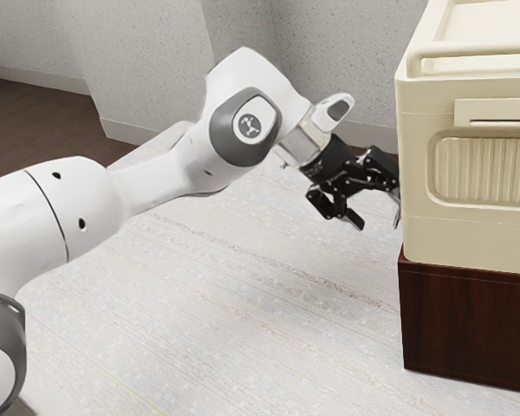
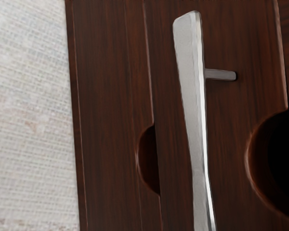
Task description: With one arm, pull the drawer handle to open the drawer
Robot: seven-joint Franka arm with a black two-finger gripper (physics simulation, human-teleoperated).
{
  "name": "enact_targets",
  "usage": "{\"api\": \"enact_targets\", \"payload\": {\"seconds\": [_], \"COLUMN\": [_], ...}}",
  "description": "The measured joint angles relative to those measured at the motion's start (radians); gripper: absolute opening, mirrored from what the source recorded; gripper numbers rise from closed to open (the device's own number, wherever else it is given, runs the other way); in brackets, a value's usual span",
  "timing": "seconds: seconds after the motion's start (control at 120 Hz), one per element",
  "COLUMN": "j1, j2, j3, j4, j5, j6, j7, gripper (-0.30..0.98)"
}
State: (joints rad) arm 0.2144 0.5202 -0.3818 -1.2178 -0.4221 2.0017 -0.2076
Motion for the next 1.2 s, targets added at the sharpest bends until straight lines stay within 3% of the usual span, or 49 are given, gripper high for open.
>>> {"api": "enact_targets", "payload": {"seconds": [0.767,1.2], "j1": [-0.031,0.035], "j2": [0.018,0.021], "j3": [0.079,0.084], "j4": [-0.01,-0.019], "j5": [0.02,0.036], "j6": [0.063,0.048], "j7": [-0.034,-0.038], "gripper": [0.69,0.69]}}
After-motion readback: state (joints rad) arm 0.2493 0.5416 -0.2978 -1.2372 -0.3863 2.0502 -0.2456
